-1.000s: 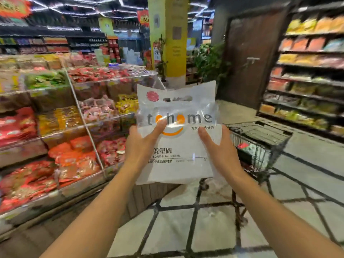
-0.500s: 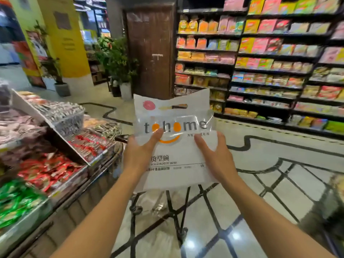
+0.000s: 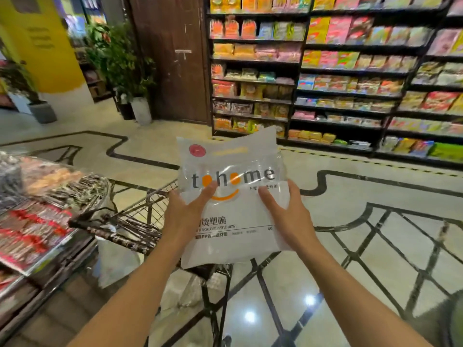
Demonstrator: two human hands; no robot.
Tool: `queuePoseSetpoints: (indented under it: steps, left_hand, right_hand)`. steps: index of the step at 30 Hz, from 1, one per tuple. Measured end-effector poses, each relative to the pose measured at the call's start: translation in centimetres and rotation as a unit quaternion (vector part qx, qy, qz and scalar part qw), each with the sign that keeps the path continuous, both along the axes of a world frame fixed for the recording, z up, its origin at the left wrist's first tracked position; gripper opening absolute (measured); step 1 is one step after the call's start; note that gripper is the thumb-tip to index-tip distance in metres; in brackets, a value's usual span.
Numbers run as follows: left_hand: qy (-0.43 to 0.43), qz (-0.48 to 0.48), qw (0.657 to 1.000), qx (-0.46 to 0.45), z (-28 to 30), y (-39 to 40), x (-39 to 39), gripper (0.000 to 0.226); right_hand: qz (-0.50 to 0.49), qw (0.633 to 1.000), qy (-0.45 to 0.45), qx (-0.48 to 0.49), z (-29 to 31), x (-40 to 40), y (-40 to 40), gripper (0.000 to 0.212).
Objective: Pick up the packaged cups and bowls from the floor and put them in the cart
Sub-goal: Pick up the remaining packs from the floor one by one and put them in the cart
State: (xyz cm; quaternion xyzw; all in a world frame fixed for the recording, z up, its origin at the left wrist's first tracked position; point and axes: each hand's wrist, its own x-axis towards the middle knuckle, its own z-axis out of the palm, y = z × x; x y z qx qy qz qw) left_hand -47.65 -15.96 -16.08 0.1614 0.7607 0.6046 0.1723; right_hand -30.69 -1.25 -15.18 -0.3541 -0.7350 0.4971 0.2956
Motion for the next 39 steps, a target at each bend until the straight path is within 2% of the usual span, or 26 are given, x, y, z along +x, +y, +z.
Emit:
queuePoseSetpoints:
  steps: [4,7,8,9,11,14,18,20,24,27,29,30,32,33,36,39]
  left_hand:
    - [-0.012,0.028,1.0,0.0,-1.2,5.8,-2.6,0.089]
    - [-0.041,0.057,0.998,-0.003,-2.5,8.7,-4.8,0.088]
    - [-0.043,0.071,0.997,0.0,-2.8,9.4,-5.5,0.089]
    - [-0.039,0.087,0.995,0.004,-3.5,10.0,-6.4,0.102]
    - [-0.038,0.116,0.993,-0.001,-4.6,10.8,-8.3,0.124]
    - [-0.074,0.155,0.985,0.006,-7.3,11.7,-11.2,0.129]
    - [-0.118,0.212,0.97,0.007,-11.8,12.7,-15.0,0.107]
    - [-0.163,0.23,0.959,0.014,-13.7,13.1,-16.4,0.084]
    - [-0.197,0.255,0.947,0.002,-17.6,13.4,-17.8,0.066]
    - [-0.221,0.278,0.934,-0.033,-19.9,13.6,-18.6,0.044]
    - [-0.25,0.308,0.917,-0.042,-21.6,13.9,-19.1,0.031]
    - [-0.271,0.325,0.905,-0.034,-22.2,14.3,-19.3,0.042]
    - [-0.295,0.373,0.879,-0.027,-23.1,15.1,-19.8,0.089]
    - [-0.304,0.397,0.865,-0.029,-24.1,15.5,-20.2,0.102]
    - [-0.332,0.448,0.829,-0.038,-26.5,16.7,-21.1,0.103]
    - [-0.355,0.466,0.807,-0.072,-29.7,17.6,-21.5,0.107]
  right_hand:
    - [0.026,0.999,-0.041,-0.006,-0.9,-3.9,7.5,0.058]
    - [0.06,0.996,-0.06,-0.011,-1.9,-7.5,11.8,0.073]
    - [0.072,0.996,-0.058,-0.012,-2.2,-8.7,12.7,0.077]
    - [0.085,0.995,-0.056,-0.011,-2.7,-10.0,13.6,0.078]
    - [0.115,0.991,-0.065,-0.011,-3.4,-12.9,15.1,0.07]
    - [0.163,0.982,-0.095,-0.009,-5.1,-17.5,16.5,0.048]
    - [0.193,0.973,-0.128,-0.011,-8.7,-23.0,18.0,0.038]
    - [0.209,0.965,-0.156,-0.011,-10.5,-25.4,18.7,0.04]
    - [0.254,0.946,-0.2,0.028,-13.7,-29.7,19.8,0.049]
    - [0.289,0.928,-0.229,0.055,-16.3,-32.6,20.5,0.068]
    - [0.317,0.913,-0.25,0.053,-17.9,-34.3,20.8,0.074]
    - [0.333,0.906,-0.256,0.049,-18.7,-35.2,20.9,0.072]
    - [0.356,0.895,-0.264,0.042,-20.6,-36.9,21.0,0.068]
    - [0.367,0.888,-0.274,0.037,-21.7,-37.7,21.2,0.07]
    - [0.405,0.861,-0.305,0.024,-25.2,-40.0,22.0,0.074]
    - [0.445,0.832,-0.332,0.014,-28.3,-41.1,23.7,0.072]
